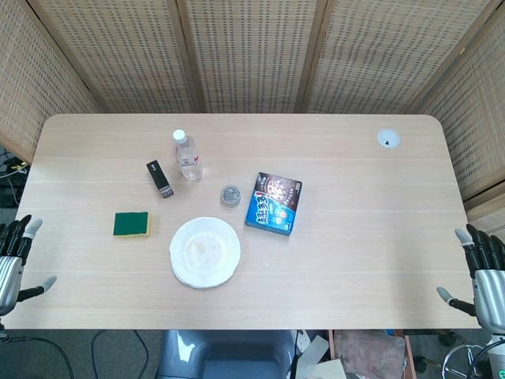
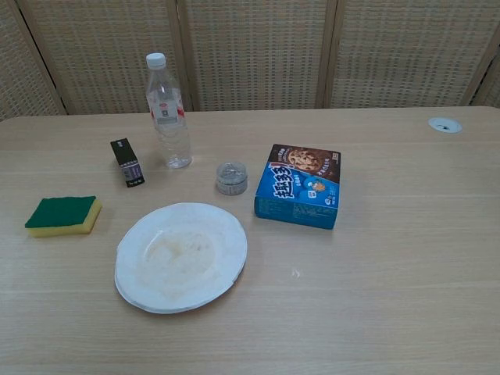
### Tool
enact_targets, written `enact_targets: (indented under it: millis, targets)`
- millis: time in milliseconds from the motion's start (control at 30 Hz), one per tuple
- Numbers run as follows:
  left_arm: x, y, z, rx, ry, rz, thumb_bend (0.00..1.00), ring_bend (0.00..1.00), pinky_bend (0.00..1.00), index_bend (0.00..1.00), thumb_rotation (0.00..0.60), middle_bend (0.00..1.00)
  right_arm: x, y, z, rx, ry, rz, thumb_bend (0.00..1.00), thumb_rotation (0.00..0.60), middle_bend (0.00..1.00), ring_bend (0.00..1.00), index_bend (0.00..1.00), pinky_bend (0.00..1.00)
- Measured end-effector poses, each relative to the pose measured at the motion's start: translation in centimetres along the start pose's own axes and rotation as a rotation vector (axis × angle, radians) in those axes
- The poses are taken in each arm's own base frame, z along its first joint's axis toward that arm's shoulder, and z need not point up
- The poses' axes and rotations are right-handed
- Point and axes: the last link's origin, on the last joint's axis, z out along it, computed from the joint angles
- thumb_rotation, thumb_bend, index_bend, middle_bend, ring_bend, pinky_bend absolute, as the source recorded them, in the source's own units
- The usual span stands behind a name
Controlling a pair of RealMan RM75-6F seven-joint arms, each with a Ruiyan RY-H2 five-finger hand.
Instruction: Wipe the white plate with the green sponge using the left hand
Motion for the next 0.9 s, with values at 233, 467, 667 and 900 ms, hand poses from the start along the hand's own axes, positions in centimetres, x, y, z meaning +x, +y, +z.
enact_targets:
  millis: [233, 467, 667, 900]
  targets:
    - [-0.4, 0.0, 0.1, 0.001, -0.017, 0.009, 0.00, 0.00, 0.00, 0.00, 0.600, 0.00, -0.2, 0.0, 0.1, -0.001, 0.028, 0.006, 0.00, 0.600, 0.00, 0.00, 0.00, 0.00]
    - [-1.8, 0.3, 2.2, -0.004, -0.072, 0.017, 0.00, 0.00, 0.01, 0.00, 0.600, 0.00, -0.1, 0.1, 0.2, -0.009, 0.017, 0.009, 0.00, 0.600, 0.00, 0.00, 0.00, 0.00]
    - [-4.1, 2.3, 7.2, -0.078, -0.127, 0.030, 0.00, 0.05, 0.25, 0.10, 0.600, 0.05, -0.5, 0.2, 0.6, -0.021, -0.005, -0.002, 0.00, 0.600, 0.00, 0.00, 0.00, 0.00]
    - [-7.5, 4.9, 13.3, -0.146, -0.168, 0.058, 0.00, 0.16, 0.38, 0.27, 0.600, 0.20, -1.0, 0.6, 1.3, -0.044, -0.017, -0.004, 0.00, 0.600, 0.00, 0.00, 0.00, 0.00]
